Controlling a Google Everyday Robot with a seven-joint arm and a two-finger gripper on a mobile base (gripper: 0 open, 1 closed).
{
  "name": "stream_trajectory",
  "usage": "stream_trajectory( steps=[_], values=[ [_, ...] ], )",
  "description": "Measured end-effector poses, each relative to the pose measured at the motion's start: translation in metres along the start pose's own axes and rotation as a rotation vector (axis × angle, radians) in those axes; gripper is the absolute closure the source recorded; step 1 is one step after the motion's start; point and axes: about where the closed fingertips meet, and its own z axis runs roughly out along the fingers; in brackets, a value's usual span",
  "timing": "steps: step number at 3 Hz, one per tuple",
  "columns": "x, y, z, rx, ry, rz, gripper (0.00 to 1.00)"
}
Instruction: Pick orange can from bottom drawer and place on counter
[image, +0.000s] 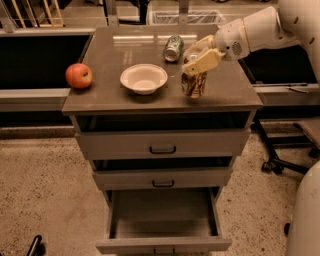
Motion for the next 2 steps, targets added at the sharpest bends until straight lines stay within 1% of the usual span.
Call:
stream_trajectory(
  steps=[1, 2],
  values=[
    [-0.0004, -0.0183, 0.0069, 0.079, 0.021, 0.016, 0.87],
    [0.0056, -0.0223, 0.0091, 0.093, 0.042, 0.017, 0.63]
  ],
)
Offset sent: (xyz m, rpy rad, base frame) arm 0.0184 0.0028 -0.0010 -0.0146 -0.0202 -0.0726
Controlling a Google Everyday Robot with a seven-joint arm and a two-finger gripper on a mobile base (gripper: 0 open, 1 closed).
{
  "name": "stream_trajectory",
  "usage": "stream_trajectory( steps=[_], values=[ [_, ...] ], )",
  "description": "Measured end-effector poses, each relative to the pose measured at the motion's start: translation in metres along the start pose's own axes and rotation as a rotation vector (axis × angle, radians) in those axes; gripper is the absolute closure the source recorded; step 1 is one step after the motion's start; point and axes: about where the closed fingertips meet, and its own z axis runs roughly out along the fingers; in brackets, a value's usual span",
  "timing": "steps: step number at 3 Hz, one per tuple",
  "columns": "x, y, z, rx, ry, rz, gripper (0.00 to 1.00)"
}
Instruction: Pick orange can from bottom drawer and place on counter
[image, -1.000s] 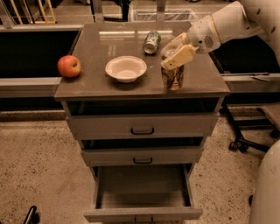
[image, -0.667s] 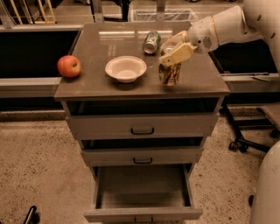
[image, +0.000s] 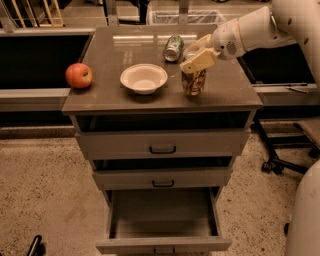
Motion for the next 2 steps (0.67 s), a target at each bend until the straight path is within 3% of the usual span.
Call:
stream_trajectory(
  steps=[1, 2],
  values=[
    [0.0192, -0.0019, 0.0065, -0.027, -0.074, 0.076, 0.4],
    [0.0226, -0.0019, 0.009, -0.035, -0.084, 0.087, 0.17]
  ],
)
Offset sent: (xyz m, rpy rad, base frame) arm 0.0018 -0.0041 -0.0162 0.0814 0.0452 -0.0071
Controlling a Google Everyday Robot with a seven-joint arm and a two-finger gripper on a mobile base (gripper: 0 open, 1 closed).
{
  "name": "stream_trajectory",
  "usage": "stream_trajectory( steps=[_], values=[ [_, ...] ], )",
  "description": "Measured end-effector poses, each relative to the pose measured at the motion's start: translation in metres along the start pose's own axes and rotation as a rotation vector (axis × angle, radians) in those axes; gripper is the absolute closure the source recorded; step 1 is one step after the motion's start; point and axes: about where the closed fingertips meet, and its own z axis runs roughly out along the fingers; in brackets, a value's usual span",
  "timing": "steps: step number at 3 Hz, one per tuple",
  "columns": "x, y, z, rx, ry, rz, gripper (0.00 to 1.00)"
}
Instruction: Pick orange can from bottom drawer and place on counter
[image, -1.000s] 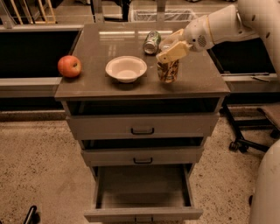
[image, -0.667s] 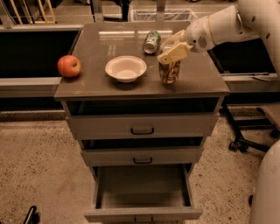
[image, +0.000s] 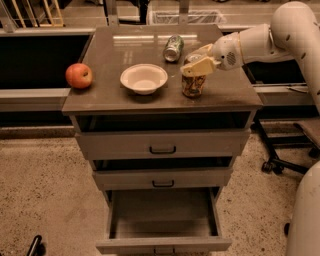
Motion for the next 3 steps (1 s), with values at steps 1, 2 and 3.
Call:
stream_trajectory(
  steps=[1, 2, 3],
  values=[
    [0.0, 0.0, 0.0, 0.0, 0.0, 0.0, 0.0],
    [-0.009, 0.005, -0.014, 0.001, 0.047, -0.117, 0.0],
    [-0.021, 0.014, -0.069, 0.034, 0.099, -0.232, 0.0]
  ],
)
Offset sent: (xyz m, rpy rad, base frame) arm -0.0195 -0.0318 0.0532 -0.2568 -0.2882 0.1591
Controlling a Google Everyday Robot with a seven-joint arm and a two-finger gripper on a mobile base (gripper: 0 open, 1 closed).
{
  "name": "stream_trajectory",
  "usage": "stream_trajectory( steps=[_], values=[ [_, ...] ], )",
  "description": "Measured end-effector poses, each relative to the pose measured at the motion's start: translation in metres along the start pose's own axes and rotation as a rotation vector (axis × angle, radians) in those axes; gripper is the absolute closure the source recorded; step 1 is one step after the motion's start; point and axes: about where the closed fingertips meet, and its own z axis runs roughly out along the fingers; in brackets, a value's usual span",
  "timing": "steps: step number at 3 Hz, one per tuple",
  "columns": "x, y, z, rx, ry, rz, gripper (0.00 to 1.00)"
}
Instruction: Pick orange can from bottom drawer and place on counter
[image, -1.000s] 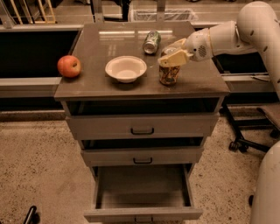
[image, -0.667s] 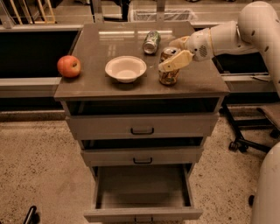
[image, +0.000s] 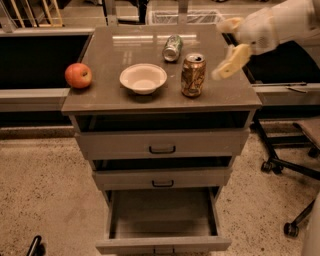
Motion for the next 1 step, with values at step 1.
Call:
stream_trajectory(
  steps=[1],
  values=[
    [-0.0006, 0.0008, 0.0035, -0.01, -0.001, -0.002, 0.0]
  ],
)
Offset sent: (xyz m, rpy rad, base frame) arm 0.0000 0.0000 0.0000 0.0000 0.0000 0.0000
